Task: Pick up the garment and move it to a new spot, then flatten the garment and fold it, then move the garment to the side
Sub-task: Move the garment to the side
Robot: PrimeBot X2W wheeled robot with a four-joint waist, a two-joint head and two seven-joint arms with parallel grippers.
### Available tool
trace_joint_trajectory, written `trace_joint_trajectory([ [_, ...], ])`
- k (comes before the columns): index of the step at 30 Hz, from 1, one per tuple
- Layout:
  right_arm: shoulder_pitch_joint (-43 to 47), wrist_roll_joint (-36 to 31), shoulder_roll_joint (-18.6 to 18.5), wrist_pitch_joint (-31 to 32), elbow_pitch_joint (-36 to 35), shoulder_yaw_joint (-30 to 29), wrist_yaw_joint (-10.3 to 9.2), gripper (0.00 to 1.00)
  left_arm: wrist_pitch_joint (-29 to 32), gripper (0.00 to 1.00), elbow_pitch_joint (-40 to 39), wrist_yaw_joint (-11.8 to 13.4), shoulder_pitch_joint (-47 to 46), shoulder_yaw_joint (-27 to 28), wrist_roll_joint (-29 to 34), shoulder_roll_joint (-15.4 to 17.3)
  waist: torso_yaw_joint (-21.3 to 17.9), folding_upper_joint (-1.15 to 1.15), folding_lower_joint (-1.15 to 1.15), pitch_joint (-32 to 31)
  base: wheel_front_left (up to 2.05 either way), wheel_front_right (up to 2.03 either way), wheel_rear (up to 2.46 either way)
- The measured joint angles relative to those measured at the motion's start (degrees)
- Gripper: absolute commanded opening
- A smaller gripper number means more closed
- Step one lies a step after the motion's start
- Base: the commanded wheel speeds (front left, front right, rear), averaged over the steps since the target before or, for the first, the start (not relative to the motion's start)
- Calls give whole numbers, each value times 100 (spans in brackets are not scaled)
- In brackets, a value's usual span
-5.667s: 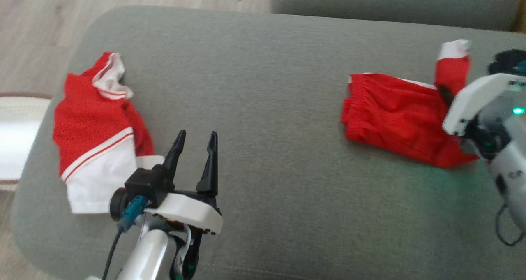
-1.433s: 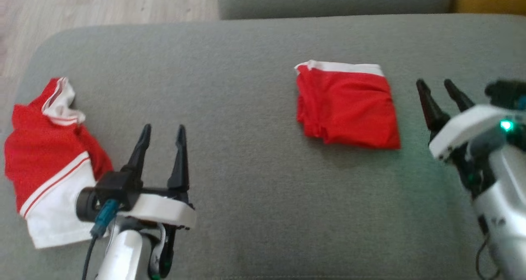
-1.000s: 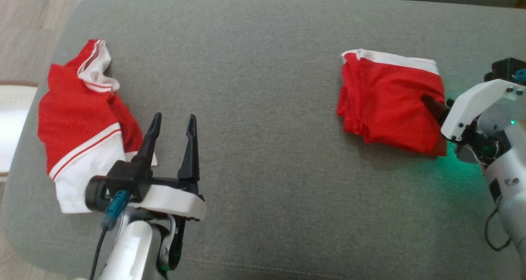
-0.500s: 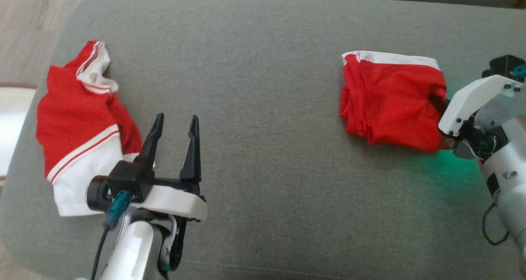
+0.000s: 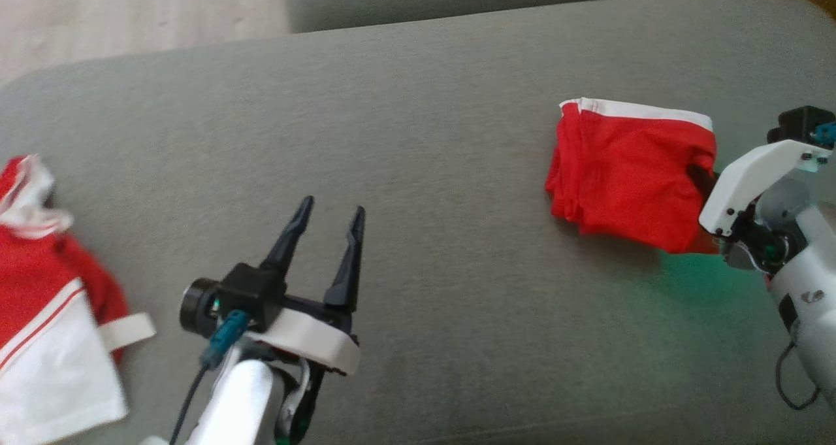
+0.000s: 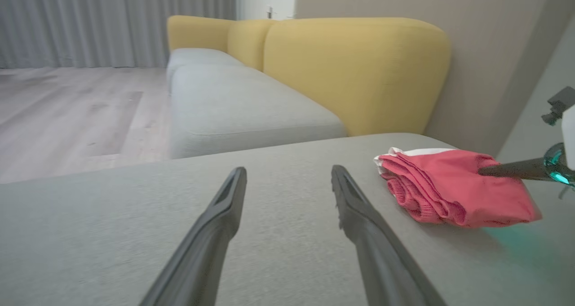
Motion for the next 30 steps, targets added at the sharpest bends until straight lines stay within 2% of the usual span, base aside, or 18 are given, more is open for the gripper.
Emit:
trace_joint_trajectory([
  [9, -3, 283, 34, -247, -101, 286, -1, 0, -16, 100, 238, -113, -359, -332, -42, 0, -1001, 0, 0, 38, 0, 0, 0],
  [14, -12, 383, -27, -375, -152, 438, -1, 0, -16, 100, 282, -107, -451, -374, -38, -1, -1231, 0, 0, 174, 0, 0, 0],
  [18, -130, 426, -119, -467, -188, 622, -1, 0, -18, 100, 333, -107, -566, -426, -29, -1, -1250, 0, 0, 409, 0, 0, 0],
  [25, -887, 412, -766, -577, -580, 1159, -1, 0, -23, 100, 352, -54, -847, -449, 80, -2, -940, 0, 0, 923, 0, 0, 0],
  [30, -1486, 219, -1111, -579, -559, 1460, 0, 0, -23, 100, 354, -47, -895, -449, 170, -1, -714, 0, 0, 1259, 0, 0, 0],
])
